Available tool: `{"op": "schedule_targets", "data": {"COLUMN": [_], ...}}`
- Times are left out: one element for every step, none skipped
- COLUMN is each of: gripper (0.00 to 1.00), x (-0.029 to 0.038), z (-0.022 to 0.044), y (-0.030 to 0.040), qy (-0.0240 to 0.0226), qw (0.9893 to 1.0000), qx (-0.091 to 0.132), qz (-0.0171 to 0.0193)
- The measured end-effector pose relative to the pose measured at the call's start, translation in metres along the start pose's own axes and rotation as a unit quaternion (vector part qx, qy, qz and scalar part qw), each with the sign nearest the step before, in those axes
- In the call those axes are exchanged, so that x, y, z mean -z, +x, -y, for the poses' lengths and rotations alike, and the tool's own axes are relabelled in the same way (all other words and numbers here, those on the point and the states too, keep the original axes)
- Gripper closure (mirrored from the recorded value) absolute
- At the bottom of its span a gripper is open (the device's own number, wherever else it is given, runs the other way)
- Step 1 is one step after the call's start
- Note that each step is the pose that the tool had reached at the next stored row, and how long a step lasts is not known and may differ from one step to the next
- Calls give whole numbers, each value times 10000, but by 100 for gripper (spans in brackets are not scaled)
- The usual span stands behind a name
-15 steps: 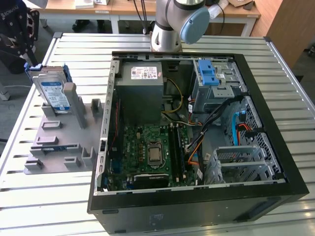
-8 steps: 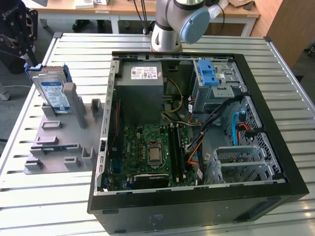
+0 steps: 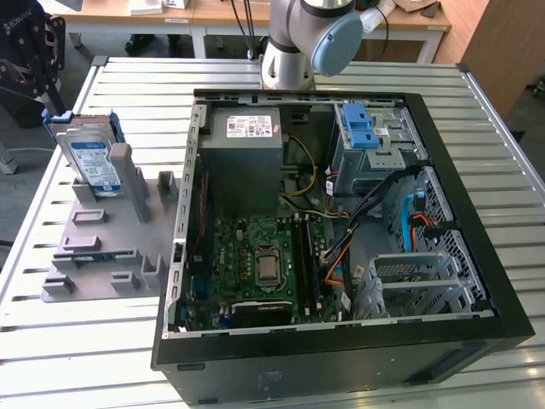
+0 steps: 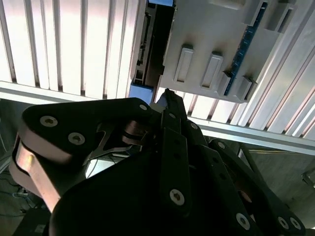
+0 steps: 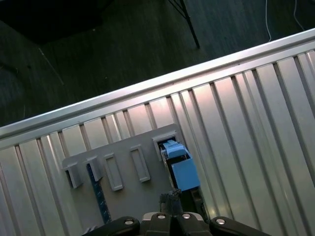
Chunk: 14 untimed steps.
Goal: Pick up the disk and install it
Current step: 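Pick up the disk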
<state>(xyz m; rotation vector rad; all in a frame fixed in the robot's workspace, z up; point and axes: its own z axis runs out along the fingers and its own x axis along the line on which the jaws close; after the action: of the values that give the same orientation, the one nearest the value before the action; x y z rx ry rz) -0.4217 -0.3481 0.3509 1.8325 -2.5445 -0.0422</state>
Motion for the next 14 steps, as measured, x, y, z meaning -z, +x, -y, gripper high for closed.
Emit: {"op": "schedule_targets", "data": {"gripper": [89, 89, 89, 89, 89, 89, 89, 89, 89, 89, 89, 89, 89, 89], "x": [0, 0, -1, -1, 0, 0, 0, 0, 0, 0, 0, 0, 0, 0], "z": [0, 0, 0, 0, 0, 0, 0, 0, 0, 0, 0, 0, 0, 0], "y": [0, 0, 0, 0, 0, 0, 0, 0, 0, 0, 0, 0, 0, 0], "qy": [0, -1, -2, -3, -4, -4, -4, -4, -4, -4, -4, -4, -5, -4], "qw": [10000, 9999, 9998, 9996, 9994, 9992, 9992, 9992, 9992, 9992, 9992, 9992, 9992, 9992], "qx": [33, 105, 189, 274, 343, 387, 398, 398, 398, 398, 399, 399, 399, 399], "qz": [-1, -2, -4, -6, -8, -10, -10, -10, -10, -10, -10, -10, -10, -10]}}
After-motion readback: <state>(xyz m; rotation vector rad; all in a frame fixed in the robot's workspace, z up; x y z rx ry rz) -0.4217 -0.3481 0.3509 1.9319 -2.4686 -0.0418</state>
